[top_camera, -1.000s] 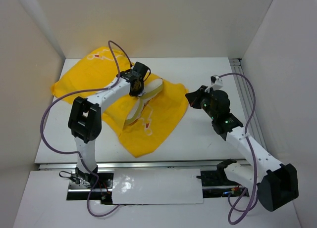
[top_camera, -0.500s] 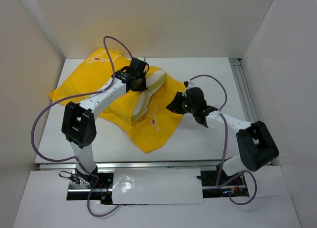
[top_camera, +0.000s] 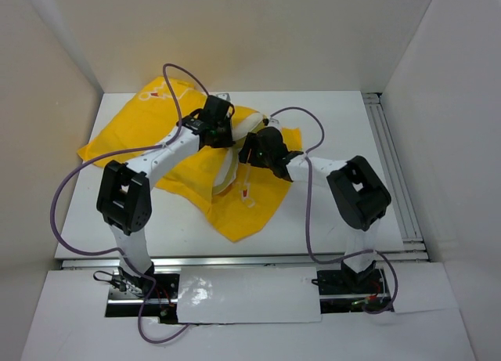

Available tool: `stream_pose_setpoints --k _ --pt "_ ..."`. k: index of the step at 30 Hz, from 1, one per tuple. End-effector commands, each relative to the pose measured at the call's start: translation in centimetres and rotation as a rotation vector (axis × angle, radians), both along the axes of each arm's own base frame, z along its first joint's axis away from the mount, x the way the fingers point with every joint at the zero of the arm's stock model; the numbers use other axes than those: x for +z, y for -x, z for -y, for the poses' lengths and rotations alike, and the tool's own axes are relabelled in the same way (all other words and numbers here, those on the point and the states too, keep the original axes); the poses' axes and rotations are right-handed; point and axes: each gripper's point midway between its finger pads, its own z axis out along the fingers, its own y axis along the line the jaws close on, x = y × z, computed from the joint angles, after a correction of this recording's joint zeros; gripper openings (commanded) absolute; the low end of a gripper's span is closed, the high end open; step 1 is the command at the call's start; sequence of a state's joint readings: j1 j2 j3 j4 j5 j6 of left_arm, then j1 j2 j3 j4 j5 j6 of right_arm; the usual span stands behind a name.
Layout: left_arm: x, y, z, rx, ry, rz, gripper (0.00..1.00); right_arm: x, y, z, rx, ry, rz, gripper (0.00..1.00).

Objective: Put the pillow into the pillowcase

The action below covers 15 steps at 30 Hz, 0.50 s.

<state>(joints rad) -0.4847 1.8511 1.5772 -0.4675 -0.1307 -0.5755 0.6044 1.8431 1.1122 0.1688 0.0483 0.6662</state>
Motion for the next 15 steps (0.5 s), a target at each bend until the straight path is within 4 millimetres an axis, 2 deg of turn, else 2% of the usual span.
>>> stream_pose_setpoints --k 1,2,4,5,7,8,11,12,14,15 --pt "4.9 -1.5 2.4 -0.032 0.177 0.118 0.0 1.4 -2.2 -1.0 -0.073 0.007 0.048 0.66" --pt "4.9 -1.4 2.6 -0.04 0.184 0.115 0.0 0.4 -1.9 -1.3 -0.071 0.022 0.037 0.66" --pt "5.2 -1.5 3.0 -0.044 0.207 0.123 0.0 0.8 -2.3 -1.6 -0.071 0.019 0.041 0.66" --pt "5.2 -1.7 2.5 -0.035 0.206 0.124 0.0 -0.4 -1.8 -1.6 -0.07 0.047 0.016 0.66" --pt "4.8 -1.6 2.9 -0.05 0.214 0.11 0.0 -0.6 -2.2 -1.5 -0.096 0.051 0.011 0.64" --pt "5.0 -2.0 2.5 -0.041 0.217 0.119 0.0 -1.4 -1.8 -1.7 -0.086 0.064 -0.004 0.63" --pt "5.0 -2.0 2.5 -0.041 0.217 0.119 0.0 -1.5 -1.9 -1.1 -0.117 0.086 -0.014 0.6" --pt "5.0 -2.0 2.5 -0.041 0.217 0.119 0.0 -0.8 -1.7 -1.0 -0.117 0.078 -0.005 0.6" --pt "5.0 -2.0 2.5 -0.041 0.217 0.119 0.0 -1.1 -0.9 -0.1 -0.121 0.103 -0.01 0.6" --pt "4.6 -2.1 2.0 -0.032 0.213 0.111 0.0 0.0 -0.6 0.1 -0.122 0.09 0.005 0.6"
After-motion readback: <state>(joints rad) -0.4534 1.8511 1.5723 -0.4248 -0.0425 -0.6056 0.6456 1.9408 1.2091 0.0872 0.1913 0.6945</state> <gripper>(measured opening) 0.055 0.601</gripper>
